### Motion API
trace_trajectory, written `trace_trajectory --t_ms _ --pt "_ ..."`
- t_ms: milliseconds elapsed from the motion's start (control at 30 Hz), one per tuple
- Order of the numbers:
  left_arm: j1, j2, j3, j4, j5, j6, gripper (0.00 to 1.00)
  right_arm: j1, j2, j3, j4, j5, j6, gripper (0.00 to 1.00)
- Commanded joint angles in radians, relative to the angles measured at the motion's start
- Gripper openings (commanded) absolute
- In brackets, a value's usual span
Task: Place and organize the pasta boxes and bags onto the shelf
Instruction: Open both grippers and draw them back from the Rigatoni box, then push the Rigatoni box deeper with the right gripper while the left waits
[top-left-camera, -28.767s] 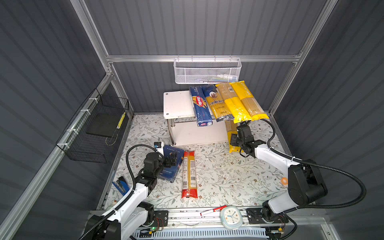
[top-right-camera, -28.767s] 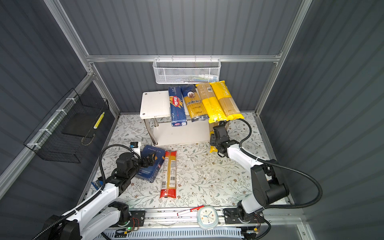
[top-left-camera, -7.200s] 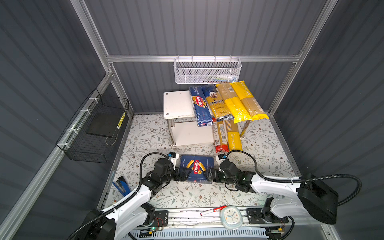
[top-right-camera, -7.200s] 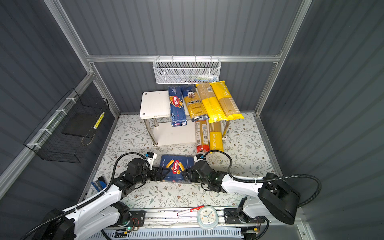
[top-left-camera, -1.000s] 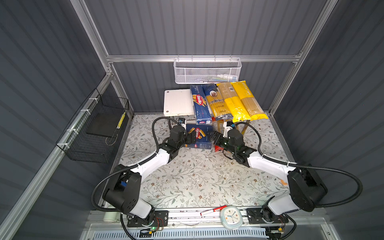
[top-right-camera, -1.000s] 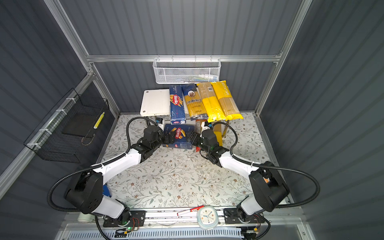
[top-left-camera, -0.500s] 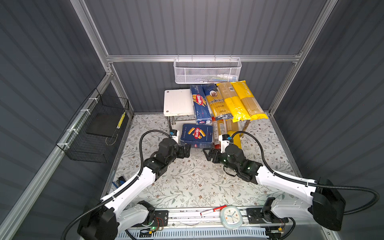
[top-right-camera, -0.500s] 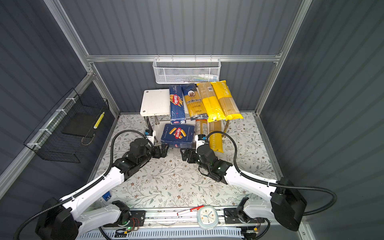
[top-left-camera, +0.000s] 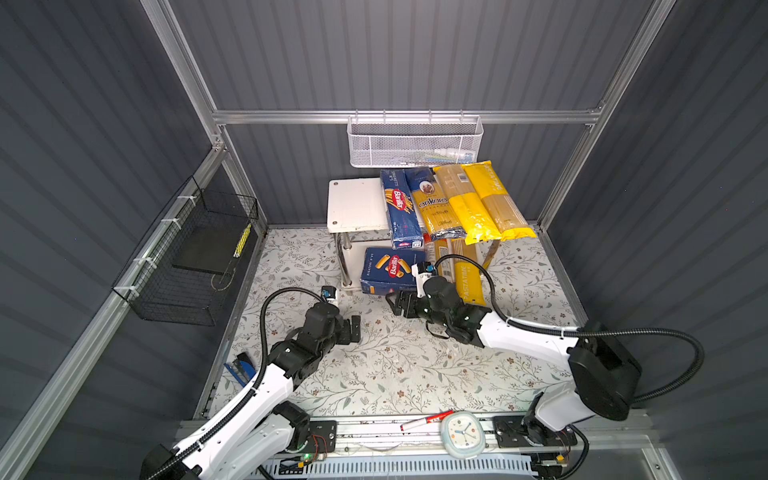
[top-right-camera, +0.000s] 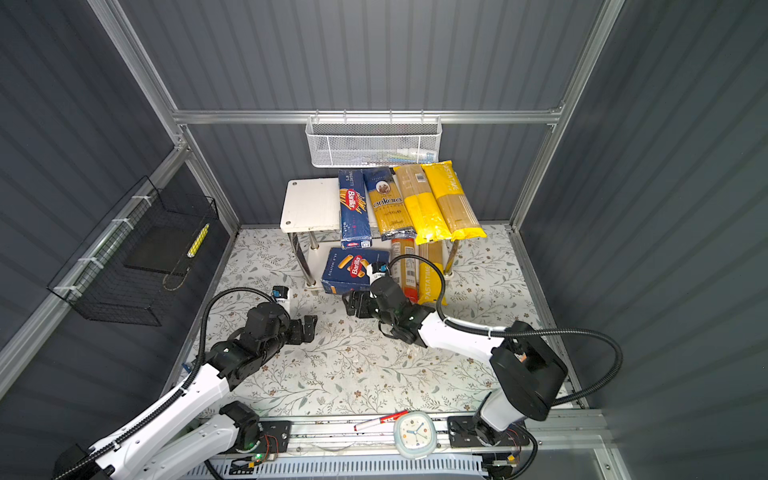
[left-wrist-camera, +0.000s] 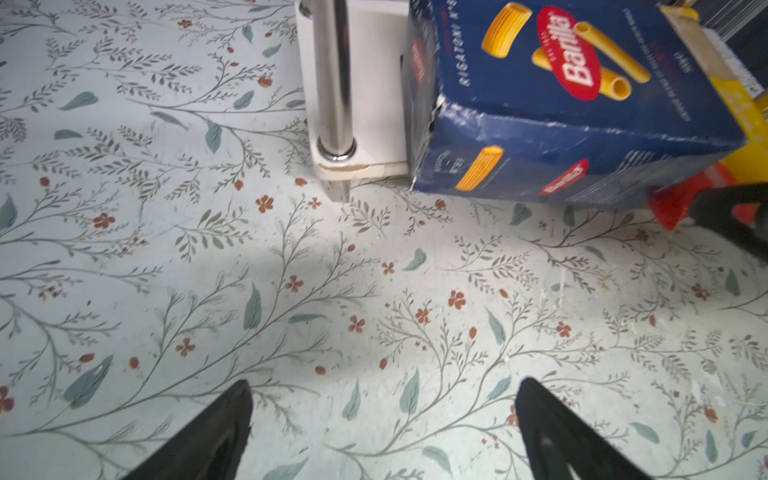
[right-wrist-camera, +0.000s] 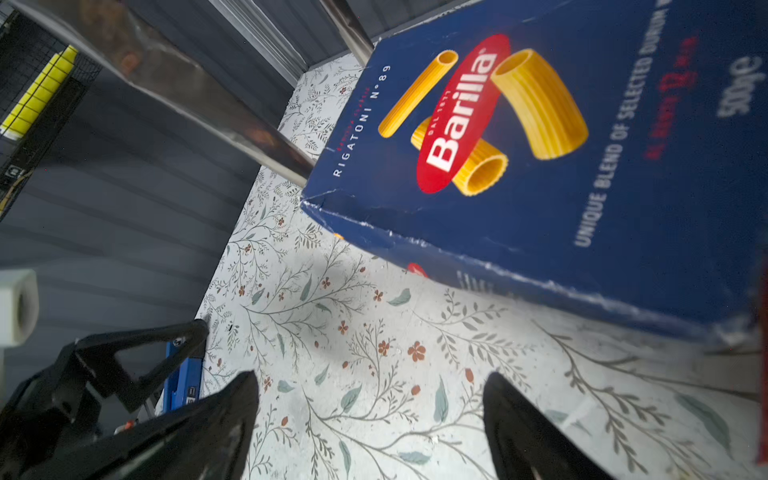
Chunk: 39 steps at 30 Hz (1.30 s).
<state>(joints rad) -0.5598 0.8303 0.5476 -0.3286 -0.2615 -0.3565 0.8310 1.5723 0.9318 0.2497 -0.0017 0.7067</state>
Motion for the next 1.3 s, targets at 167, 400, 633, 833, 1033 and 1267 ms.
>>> trace_trajectory --t_ms 167,400,633,833,1033,1267 --pt "0.000 -0.083 -0.062 -0.034 -0.066 -0.068 1.00 -0.016 0.123 0.133 0.020 -0.111 -0.013 0.81" --pt "0.001 -0.081 -0.068 -0.023 -0.065 -0.067 1.00 -0.030 0.207 0.211 0.027 -0.140 -0.029 0.83" --pt "0.001 -0.082 -0.074 -0.002 -0.086 -0.066 1.00 -0.072 0.250 0.248 0.025 -0.153 -0.033 0.83" --pt "0.002 -0.056 -0.039 0.019 -0.127 -0.028 1.00 -0.097 0.296 0.290 0.007 -0.194 -0.039 0.83" --pt "0.002 -0.035 -0.018 0.044 -0.174 0.011 1.00 -0.116 0.277 0.271 -0.013 -0.194 -0.056 0.84" --pt "0.016 -0.011 -0.012 0.072 -0.221 0.036 1.00 -0.120 0.193 0.208 -0.066 -0.145 -0.103 0.85"
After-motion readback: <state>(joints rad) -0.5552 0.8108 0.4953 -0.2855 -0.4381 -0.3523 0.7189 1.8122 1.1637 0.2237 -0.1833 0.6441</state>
